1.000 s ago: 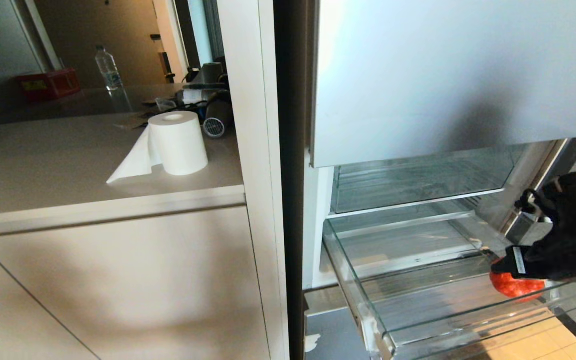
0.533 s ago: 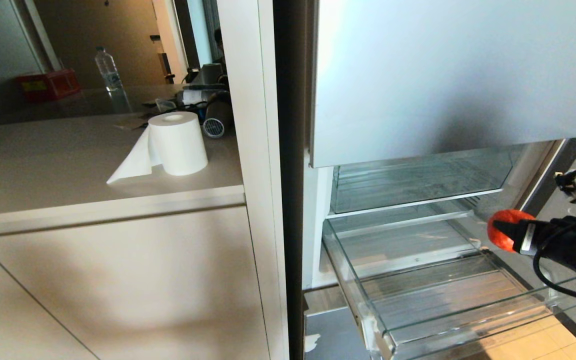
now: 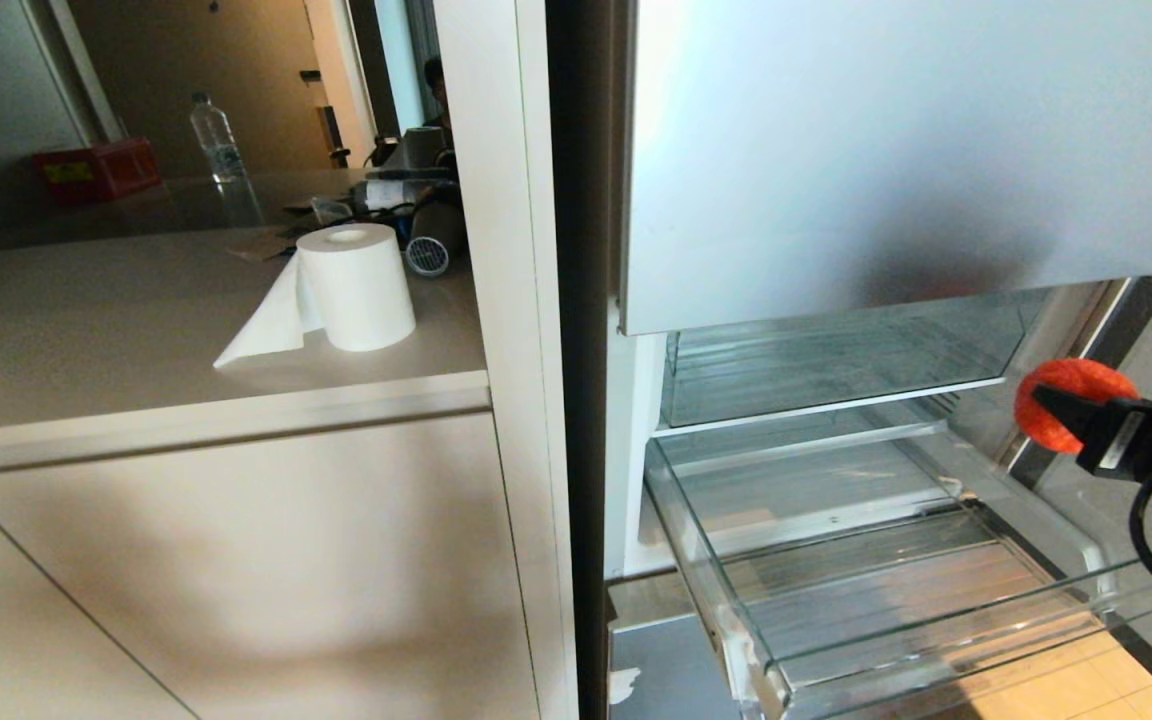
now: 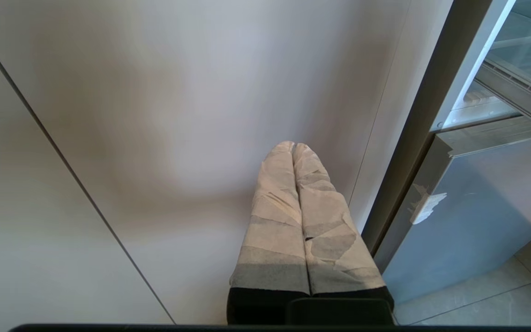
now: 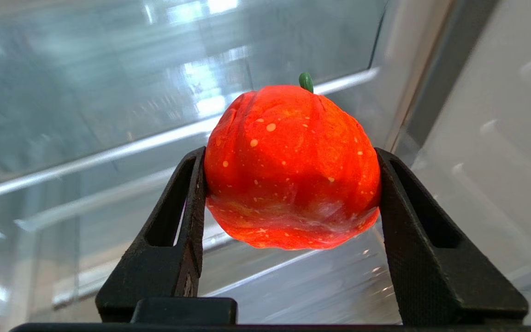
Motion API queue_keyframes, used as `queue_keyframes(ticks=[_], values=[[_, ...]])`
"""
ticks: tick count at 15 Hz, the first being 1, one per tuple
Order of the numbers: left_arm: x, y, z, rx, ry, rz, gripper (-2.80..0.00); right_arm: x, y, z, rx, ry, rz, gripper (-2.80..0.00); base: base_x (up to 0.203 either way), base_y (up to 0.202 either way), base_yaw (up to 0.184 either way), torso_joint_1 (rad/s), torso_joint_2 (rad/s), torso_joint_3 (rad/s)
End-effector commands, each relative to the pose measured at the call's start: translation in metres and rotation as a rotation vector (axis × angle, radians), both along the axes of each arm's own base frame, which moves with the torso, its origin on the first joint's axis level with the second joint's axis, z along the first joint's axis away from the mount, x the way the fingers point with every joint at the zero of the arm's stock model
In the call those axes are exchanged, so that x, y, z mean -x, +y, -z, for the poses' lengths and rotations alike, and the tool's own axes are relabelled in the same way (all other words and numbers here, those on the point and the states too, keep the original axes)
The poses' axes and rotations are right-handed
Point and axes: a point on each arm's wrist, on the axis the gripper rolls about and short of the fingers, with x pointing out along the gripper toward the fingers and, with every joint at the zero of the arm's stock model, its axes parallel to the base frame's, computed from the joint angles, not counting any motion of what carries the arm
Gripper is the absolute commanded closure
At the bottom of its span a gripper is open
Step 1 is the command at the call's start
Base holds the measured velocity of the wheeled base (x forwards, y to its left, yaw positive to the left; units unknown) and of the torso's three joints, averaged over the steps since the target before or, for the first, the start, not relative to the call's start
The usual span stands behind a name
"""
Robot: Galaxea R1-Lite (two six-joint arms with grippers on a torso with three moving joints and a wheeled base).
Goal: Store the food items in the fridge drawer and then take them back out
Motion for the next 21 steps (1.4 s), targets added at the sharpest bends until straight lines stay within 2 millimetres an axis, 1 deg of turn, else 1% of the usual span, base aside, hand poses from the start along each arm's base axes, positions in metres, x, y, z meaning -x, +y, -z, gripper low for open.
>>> queue_keyframes(ticks=[1,2,4,7,8,10,13,15,17,18,20,21], values=[[0.0,0.0,0.0,0.0,0.001,0.0,0.0,0.033,0.0,-0.021,0.003,-0.122,0.001,0.0,0.0,0.0,0.0,0.0,0.0,0.0],[0.0,0.0,0.0,0.0,0.001,-0.001,0.0,0.047,0.0,-0.026,0.009,-0.165,-0.001,0.0,0.0,0.0,0.0,0.0,0.0,0.0],[0.0,0.0,0.0,0.0,0.001,-0.001,0.0,0.082,0.0,-0.036,0.03,-0.253,-0.001,0.0,0.0,0.0,0.0,0.0,0.0,0.0],[0.0,0.0,0.0,0.0,0.001,-0.001,0.0,0.134,0.001,-0.034,0.058,-0.296,-0.018,0.0,0.0,0.0,0.0,0.0,0.0,0.0],[0.0,0.0,0.0,0.0,0.001,0.001,0.0,0.153,0.002,-0.031,0.062,-0.293,-0.026,0.0,0.0,0.0,0.0,0.0,0.0,0.0],[0.0,0.0,0.0,0.0,0.001,0.001,0.0,0.185,0.002,-0.017,0.066,-0.26,-0.034,0.0,0.0,0.0,0.0,0.0,0.0,0.0],[0.0,0.0,0.0,0.0,0.001,0.001,0.0,0.223,0.002,0.014,0.068,-0.238,-0.04,0.0,0.0,0.0,0.0,0.0,0.0,0.0],[0.0,0.0,0.0,0.0,0.001,0.001,0.0,0.24,0.002,0.041,0.073,-0.249,-0.042,0.0,0.0,0.0,0.0,0.0,0.0,0.0],[0.0,0.0,0.0,0.0,0.001,-0.001,0.0,0.246,0.002,0.072,0.088,-0.247,-0.043,0.0,0.0,0.0,0.0,0.0,0.0,0.0],[0.0,0.0,0.0,0.0,0.001,-0.001,0.0,0.244,0.002,0.089,0.109,-0.22,-0.043,0.0,0.0,0.0,0.0,0.0,0.0,0.0],[0.0,0.0,0.0,0.002,0.001,0.001,0.0,0.234,0.002,0.111,0.135,-0.195,-0.043,0.0,0.0,0.0,0.0,0.0,0.0,0.0],[0.0,0.0,0.0,0.002,0.001,0.0,0.0,0.231,0.002,0.118,0.142,-0.181,-0.044,0.0,0.0,0.0,0.0,0.0,0.0,0.0]])
